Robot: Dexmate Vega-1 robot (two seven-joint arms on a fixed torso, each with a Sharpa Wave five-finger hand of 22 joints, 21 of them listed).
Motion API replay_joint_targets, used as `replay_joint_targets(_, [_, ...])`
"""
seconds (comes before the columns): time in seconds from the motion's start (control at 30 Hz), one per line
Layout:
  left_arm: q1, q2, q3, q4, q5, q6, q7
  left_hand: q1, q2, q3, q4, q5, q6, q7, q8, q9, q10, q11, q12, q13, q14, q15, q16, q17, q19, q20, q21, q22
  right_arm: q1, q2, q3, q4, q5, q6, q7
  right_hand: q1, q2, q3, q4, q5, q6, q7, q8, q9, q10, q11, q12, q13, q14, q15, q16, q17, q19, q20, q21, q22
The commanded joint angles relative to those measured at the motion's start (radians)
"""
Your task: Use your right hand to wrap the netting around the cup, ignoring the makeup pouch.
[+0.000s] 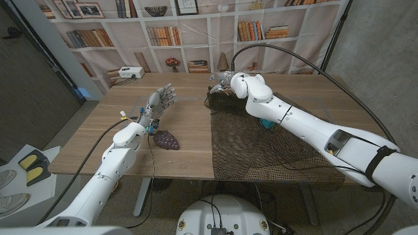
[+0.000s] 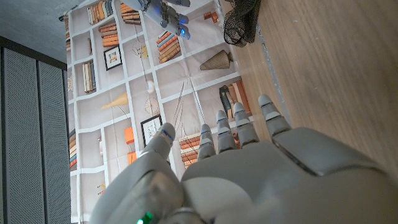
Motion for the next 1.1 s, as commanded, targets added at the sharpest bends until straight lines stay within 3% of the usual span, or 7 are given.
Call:
replay_joint_targets(0.03, [0.012,-0.001,-0.006,-0.003,-0.009,-0.010,-0.003,-0.006,-0.002,0.003,0.000,-0.001,0.006,-0.002,0.002,0.003,0.007,0.002,0.005,0.002,0.006,0.004,0.001,0.003,0.009,0.003,-0.002,0.005,0.092,0.093,-0.065,0.167,-0.063,0.042,0.073,0.022,0.007,0.012,-0.016,0.004,-0.010,-0.004,0.003,0.000,-0.006,0.001,-0.005,0.002,-0.003,0.000,0.007,-0.002,0.004,-0.006,0.000,0.000])
replay_joint_targets(0.13, [0.017,0.001,-0.009,-0.007,-0.009,-0.010,-0.001,-0.007,-0.002,0.003,0.001,-0.001,0.007,-0.001,0.003,0.003,0.007,0.002,0.005,0.002,0.007,0.003,0.001,0.003,0.008,0.003,-0.002,0.005,0.112,0.113,-0.077,0.208,-0.071,0.055,0.086,0.052,0.015,0.028,-0.037,0.003,-0.014,-0.005,0.004,-0.001,-0.008,-0.005,-0.008,0.002,0.000,-0.004,0.010,-0.009,0.009,-0.007,0.002,0.000])
replay_joint_targets(0.3, [0.020,0.001,-0.010,-0.010,-0.011,-0.009,-0.001,-0.009,-0.004,0.002,0.001,-0.001,0.006,-0.002,0.002,0.003,0.008,0.003,0.005,0.002,0.007,0.003,0.001,0.004,0.008,0.003,-0.003,0.005,0.141,0.151,-0.089,0.292,-0.073,0.077,0.087,0.064,0.011,0.033,-0.046,-0.001,-0.016,-0.005,0.005,-0.001,-0.003,-0.007,-0.008,0.002,0.011,-0.012,0.014,-0.014,0.020,-0.009,0.006,0.000])
replay_joint_targets(0.93, [0.017,-0.001,-0.009,-0.005,-0.010,-0.014,0.000,-0.013,-0.006,0.001,0.001,-0.002,0.009,-0.002,0.002,0.003,0.007,0.003,0.003,0.002,0.009,0.003,0.001,0.004,0.008,0.003,-0.003,0.005,0.234,0.264,-0.139,0.583,-0.039,0.101,0.098,0.062,0.009,0.036,-0.047,-0.007,-0.019,-0.002,0.006,-0.001,-0.004,-0.007,-0.011,0.003,0.037,-0.022,0.024,-0.019,0.037,-0.009,0.011,0.000])
replay_joint_targets(1.1, [0.006,-0.002,-0.005,0.005,-0.007,-0.013,-0.004,-0.013,-0.007,0.001,0.001,-0.002,0.008,-0.002,0.002,0.003,0.008,0.002,0.003,0.002,0.008,0.003,0.001,0.004,0.008,0.003,-0.003,0.005,0.252,0.286,-0.146,0.644,-0.009,0.122,0.112,0.031,-0.013,0.018,-0.035,-0.014,-0.025,0.001,0.005,-0.001,0.011,-0.011,-0.007,0.003,0.058,-0.026,0.032,-0.022,0.051,-0.006,0.015,0.000])
